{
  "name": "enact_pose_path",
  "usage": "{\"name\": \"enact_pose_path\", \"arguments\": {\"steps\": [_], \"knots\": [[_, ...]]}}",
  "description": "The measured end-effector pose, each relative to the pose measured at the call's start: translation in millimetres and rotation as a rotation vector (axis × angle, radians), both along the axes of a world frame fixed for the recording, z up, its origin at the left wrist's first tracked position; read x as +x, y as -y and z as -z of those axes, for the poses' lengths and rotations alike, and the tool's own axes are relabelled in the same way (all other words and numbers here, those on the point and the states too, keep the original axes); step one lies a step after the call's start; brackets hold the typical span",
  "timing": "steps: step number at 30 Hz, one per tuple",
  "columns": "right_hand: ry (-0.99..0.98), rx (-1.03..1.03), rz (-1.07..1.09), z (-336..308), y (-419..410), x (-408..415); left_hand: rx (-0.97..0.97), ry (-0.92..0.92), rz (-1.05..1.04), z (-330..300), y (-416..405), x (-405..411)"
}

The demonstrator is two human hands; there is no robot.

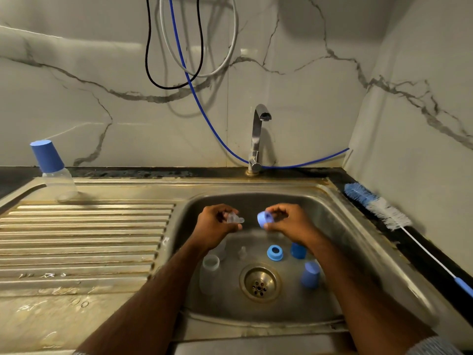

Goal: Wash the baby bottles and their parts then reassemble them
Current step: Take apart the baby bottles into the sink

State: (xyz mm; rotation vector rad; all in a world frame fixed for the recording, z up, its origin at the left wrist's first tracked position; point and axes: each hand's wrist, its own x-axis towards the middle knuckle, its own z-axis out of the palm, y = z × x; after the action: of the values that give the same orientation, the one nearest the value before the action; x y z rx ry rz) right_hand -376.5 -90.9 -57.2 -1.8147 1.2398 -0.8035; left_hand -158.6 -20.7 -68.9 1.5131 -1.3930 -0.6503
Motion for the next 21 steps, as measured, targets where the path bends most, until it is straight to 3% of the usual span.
{"name": "enact_pose_path", "arguments": {"steps": [3, 7, 12, 21], "knots": [[-0.504, -0.049, -0.091, 13, 8, -22, 0.043, 0.001, 0.0, 4, 0, 3], [-0.884, 0.005, -0.138, 25, 6, -33, 0.075, 0.054, 0.041, 4, -3, -2], [-1.095, -0.035, -0.228, 30, 0, -25, 0.1, 0.005, 0.134, 2, -5, -8], [-1.254, -0.069, -0.326, 37, -4, -12, 0.101, 0.08, 0.163, 2, -4, -8]]}}
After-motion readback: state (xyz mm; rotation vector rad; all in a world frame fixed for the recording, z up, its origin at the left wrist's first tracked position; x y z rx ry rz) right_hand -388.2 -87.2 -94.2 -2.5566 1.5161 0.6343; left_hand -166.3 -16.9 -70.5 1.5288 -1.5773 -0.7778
